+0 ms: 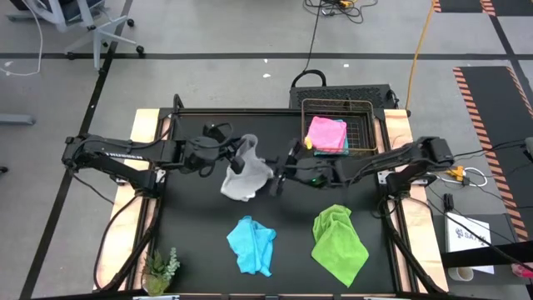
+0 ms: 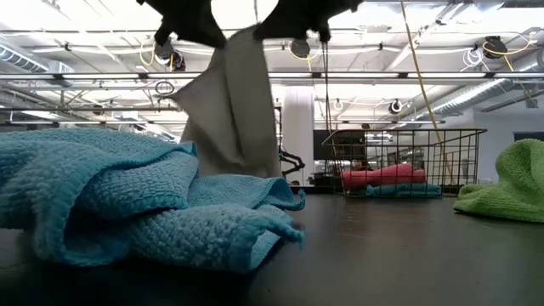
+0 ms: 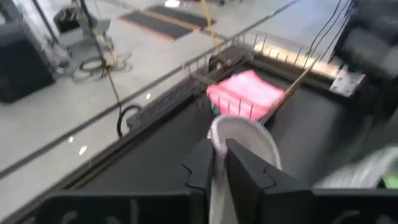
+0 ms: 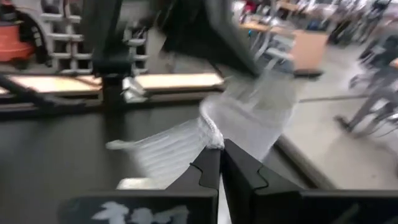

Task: Fold microfiber towels
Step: Fold the gray towel

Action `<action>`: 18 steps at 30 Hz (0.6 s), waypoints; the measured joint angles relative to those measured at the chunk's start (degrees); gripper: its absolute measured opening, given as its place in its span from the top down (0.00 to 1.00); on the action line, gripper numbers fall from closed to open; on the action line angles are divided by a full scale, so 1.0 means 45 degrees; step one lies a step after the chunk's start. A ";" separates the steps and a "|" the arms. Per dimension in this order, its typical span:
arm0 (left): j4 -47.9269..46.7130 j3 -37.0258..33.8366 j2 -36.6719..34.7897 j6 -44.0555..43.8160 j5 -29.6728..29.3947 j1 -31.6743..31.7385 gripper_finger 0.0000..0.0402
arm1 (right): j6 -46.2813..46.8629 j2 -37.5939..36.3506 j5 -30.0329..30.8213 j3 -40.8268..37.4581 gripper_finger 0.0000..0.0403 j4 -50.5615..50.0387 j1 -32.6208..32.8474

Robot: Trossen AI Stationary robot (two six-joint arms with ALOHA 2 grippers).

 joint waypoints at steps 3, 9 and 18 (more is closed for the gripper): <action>-0.0695 0.0000 0.0000 -0.0848 0.0000 0.0131 0.82 | -0.0546 -0.0775 0.0383 0.0000 1.00 -0.0376 -0.0024; -0.0870 0.0000 0.0000 -0.1197 0.0646 0.0175 0.78 | -0.1234 -0.1903 0.0657 0.0000 1.00 -0.0666 -0.0024; -0.2211 -0.0032 0.0083 -0.2481 0.2631 0.0134 0.78 | -0.0736 -0.2790 0.0658 0.0000 1.00 -0.2188 0.0000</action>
